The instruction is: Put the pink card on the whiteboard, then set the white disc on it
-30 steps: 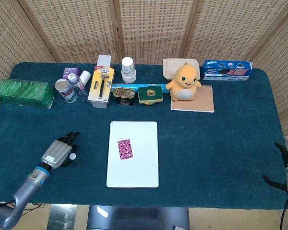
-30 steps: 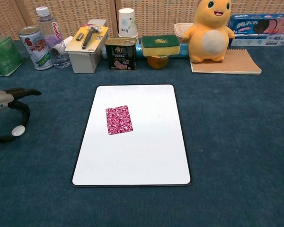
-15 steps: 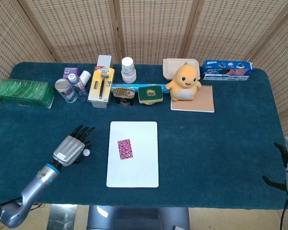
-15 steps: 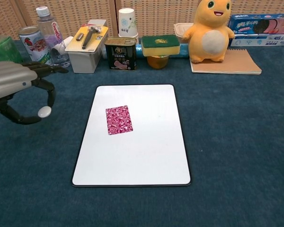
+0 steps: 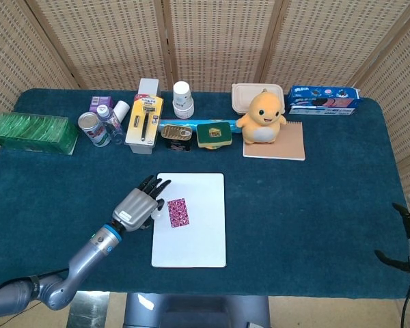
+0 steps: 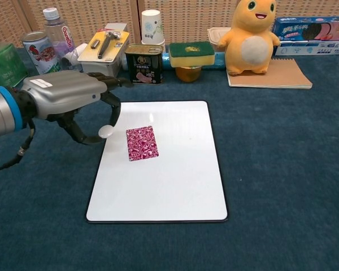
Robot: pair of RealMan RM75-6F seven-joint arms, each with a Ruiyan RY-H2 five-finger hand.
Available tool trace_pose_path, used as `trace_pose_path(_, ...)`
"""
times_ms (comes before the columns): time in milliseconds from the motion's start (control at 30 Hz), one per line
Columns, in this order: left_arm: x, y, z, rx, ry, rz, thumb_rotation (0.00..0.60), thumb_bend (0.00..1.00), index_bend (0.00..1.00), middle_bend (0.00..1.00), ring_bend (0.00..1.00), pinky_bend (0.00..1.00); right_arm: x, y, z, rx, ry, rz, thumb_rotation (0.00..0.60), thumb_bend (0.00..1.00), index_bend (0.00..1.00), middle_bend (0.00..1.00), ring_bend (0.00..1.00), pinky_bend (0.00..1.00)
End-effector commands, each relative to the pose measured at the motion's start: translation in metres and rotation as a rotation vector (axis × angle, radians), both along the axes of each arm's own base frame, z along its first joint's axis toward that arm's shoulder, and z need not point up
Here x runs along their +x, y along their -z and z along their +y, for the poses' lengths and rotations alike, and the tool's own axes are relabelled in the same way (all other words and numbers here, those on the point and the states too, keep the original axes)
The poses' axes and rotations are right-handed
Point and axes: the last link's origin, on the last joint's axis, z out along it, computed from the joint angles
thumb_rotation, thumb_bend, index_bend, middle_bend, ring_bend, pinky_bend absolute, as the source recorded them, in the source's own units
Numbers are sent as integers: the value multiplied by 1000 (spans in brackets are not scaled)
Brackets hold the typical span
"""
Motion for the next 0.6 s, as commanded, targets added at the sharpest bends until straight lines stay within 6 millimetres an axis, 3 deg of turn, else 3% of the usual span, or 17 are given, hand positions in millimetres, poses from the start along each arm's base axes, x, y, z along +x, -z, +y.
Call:
trace_pose_path(33, 13, 13, 5, -15, -9, -1, 600, 282, 512, 0, 0, 0, 0, 0, 0, 3, 1, -6, 600, 1, 118, 0, 0, 0)
trace_pose_path(600, 21, 28, 16, -8, -25, 44, 600, 281, 497, 0, 0, 0, -2, -3, 0, 4, 8, -17, 600, 1, 119, 0, 0, 0)
